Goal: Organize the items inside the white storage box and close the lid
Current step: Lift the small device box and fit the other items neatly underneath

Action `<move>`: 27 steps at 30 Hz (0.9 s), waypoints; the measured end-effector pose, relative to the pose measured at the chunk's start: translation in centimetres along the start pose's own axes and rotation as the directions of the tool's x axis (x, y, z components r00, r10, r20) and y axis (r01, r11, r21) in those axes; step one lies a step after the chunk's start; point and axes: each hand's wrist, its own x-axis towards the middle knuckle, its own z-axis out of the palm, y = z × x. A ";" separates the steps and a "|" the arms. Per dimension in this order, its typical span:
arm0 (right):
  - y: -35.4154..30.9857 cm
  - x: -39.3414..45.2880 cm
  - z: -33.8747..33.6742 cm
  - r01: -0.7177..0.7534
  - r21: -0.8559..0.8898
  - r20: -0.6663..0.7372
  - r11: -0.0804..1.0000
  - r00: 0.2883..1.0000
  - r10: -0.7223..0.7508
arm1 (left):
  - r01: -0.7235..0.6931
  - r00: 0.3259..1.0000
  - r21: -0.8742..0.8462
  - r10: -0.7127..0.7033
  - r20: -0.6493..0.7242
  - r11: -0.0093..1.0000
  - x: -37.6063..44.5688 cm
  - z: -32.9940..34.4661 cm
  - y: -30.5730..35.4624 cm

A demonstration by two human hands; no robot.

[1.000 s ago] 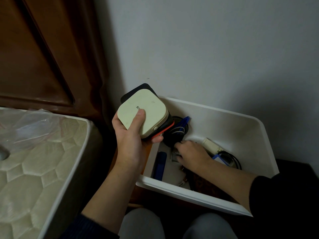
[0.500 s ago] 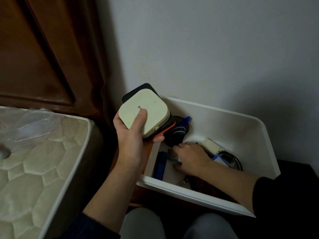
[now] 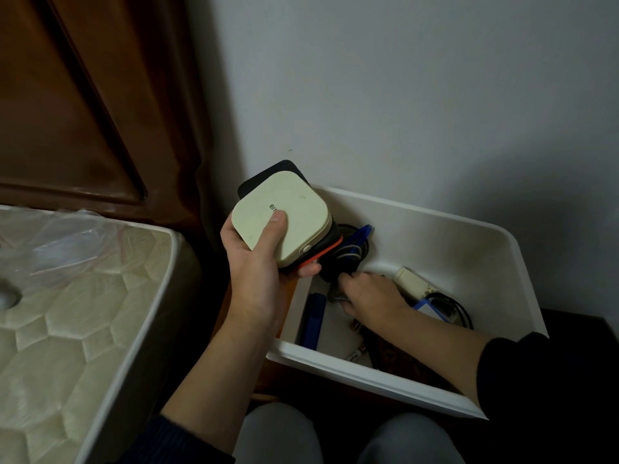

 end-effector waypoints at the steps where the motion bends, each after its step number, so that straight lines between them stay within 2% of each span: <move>1: 0.0 0.0 -0.1 -0.007 0.001 0.004 1.000 1.000 0.007 | -0.001 1.000 0.001 0.001 -0.002 1.000 0.0 0.0 0.0; 8: -0.4 0.1 -0.3 -0.020 -0.044 0.007 0.999 1.000 0.020 | -0.004 1.000 -0.003 0.004 0.000 1.000 0.1 -0.1 -0.1; 13: -0.5 -0.1 -0.3 -0.026 -0.012 -0.013 1.000 1.000 0.025 | -0.003 1.000 0.001 0.003 -0.001 1.000 0.2 -0.1 -0.2; 19: -0.9 0.5 0.6 0.070 0.001 -0.082 0.998 0.994 -0.069 | -0.003 1.000 -0.004 0.003 0.005 1.000 0.2 -0.1 -0.2; 27: 0.1 -0.2 1.3 0.105 0.226 -0.179 0.968 0.982 -0.065 | 0.002 1.000 -0.014 -0.002 0.007 1.000 0.3 -0.2 -0.1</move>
